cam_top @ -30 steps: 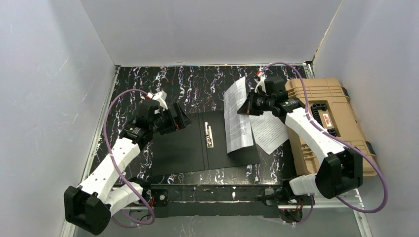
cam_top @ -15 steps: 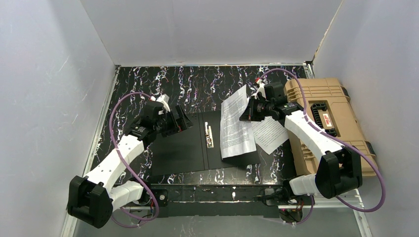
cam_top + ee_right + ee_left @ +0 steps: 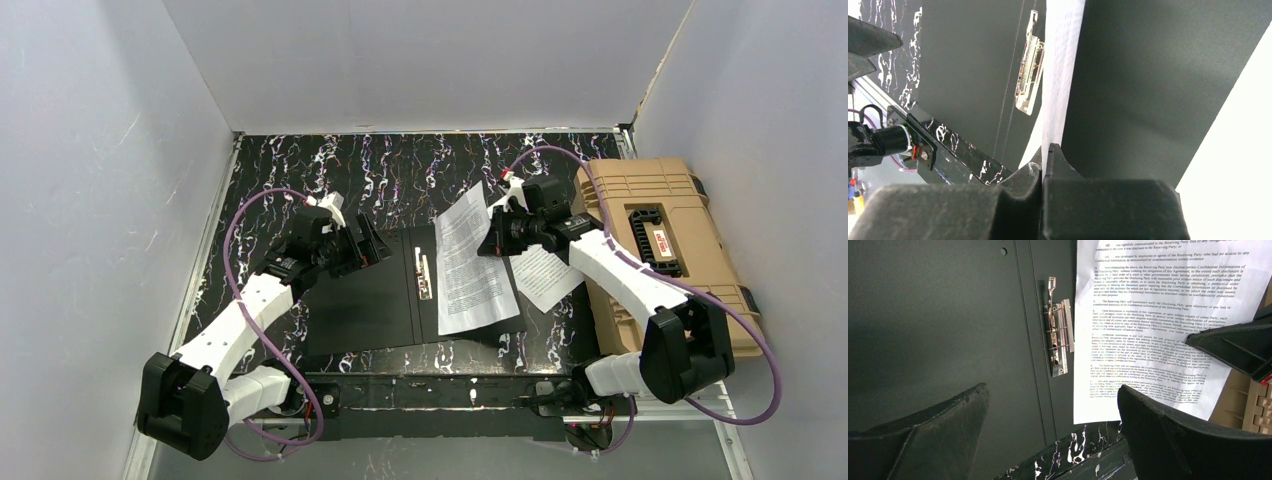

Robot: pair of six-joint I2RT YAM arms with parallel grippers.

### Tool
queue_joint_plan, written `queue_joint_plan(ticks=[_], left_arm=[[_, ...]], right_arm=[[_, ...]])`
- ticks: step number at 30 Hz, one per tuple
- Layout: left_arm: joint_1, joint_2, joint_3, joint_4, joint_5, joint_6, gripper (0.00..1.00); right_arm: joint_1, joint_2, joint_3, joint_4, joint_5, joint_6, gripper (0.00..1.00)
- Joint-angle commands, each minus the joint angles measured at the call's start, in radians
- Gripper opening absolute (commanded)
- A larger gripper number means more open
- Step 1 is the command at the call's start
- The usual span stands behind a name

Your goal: Put the files into the folder

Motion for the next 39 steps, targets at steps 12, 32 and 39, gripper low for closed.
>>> queue_joint_plan(ticks=[12,32,39], left_arm=[[-0.002,0.001,-0.023,0.013,0.006,0.013,0.98],[-0.001,-0.002,-0.030,0.028,0.010,0.013,0.98],[-0.001,-0.002,-0.034,0.030,0.008,0.013,0.98]], right_arm=[[0.055,-0.080,-0.049,0.149,-0.041,-0.076,0.01],[0.056,-0.047,-0.138,0.247,-0.056,-0.028,0.01],[0.057,-0.048,-0.172,0.274,-0.055,-0.018,0.01]])
